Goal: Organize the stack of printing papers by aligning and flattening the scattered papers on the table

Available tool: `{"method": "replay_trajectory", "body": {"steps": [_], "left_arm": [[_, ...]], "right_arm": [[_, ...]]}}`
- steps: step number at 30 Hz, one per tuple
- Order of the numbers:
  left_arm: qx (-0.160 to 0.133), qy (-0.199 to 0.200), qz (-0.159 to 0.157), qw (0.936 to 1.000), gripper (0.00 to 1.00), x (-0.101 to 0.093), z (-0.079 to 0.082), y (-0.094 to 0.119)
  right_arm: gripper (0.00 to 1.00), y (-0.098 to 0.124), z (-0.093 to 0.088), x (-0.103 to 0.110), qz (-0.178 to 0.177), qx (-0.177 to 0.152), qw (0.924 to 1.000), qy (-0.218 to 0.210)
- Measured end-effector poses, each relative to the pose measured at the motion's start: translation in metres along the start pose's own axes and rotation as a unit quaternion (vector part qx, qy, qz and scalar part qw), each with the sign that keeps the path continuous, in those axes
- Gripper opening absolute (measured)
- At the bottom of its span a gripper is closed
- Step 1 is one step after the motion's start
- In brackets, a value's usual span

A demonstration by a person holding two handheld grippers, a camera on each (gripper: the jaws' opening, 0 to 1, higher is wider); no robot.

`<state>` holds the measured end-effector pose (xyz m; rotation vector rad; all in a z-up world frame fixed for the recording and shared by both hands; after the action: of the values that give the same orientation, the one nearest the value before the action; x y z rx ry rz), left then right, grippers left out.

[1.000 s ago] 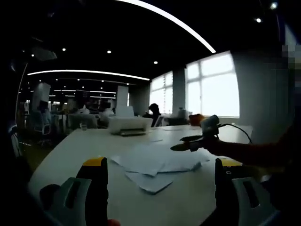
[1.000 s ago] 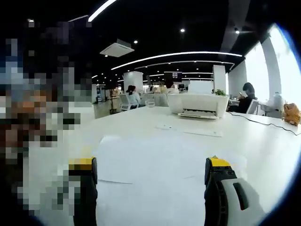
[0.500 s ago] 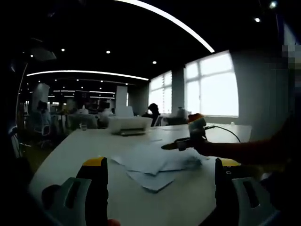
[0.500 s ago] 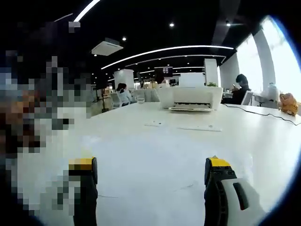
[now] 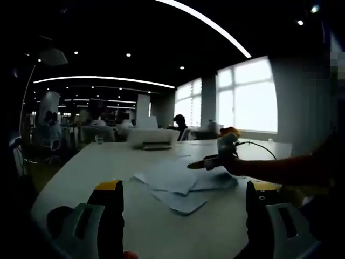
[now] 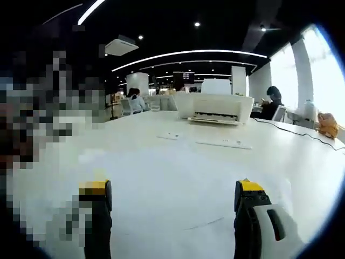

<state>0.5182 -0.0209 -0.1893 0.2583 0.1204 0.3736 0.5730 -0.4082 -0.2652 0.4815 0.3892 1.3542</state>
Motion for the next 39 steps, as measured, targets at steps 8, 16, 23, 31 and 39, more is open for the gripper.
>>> {"method": "replay_trajectory", "body": {"steps": [8,16,23,31,39], "left_arm": [[-0.008,0.010,-0.005,0.9999,0.97,0.004,0.000,-0.007],[-0.014,0.009,-0.017,0.9997,0.97,-0.003,0.003,-0.012],[-0.013,0.012,-0.029,0.9994,0.97,-0.010,-0.003,-0.019],[-0.023,0.015,-0.042,0.9988,0.97,-0.012,0.001,-0.018],[-0.037,0.020,-0.056,0.9975,0.97,-0.020,0.005,-0.014]], "right_arm": [[0.89,-0.008,0.001,-0.006,0.004,0.012,0.9999,-0.009],[0.84,-0.012,-0.006,-0.009,0.007,0.019,0.9997,-0.012],[0.83,-0.015,-0.012,-0.010,-0.009,0.046,0.9982,0.036],[0.83,-0.017,-0.021,-0.010,0.010,0.063,0.9979,0.005],[0.76,-0.014,-0.020,-0.015,0.016,0.053,0.9985,0.007]]}}
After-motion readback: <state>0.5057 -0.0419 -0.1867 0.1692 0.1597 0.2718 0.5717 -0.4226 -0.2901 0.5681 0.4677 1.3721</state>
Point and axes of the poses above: the point that each gripper's makers call its tool centre point, and the gripper's own axes: y roughly backward along the fingers, x roughly to its left, z roughly out of its top, the point moved 5 cm from there along y, roughly backward along the fingers, and after that the axes turned 15 degrees about x, right-handed, at the moved point
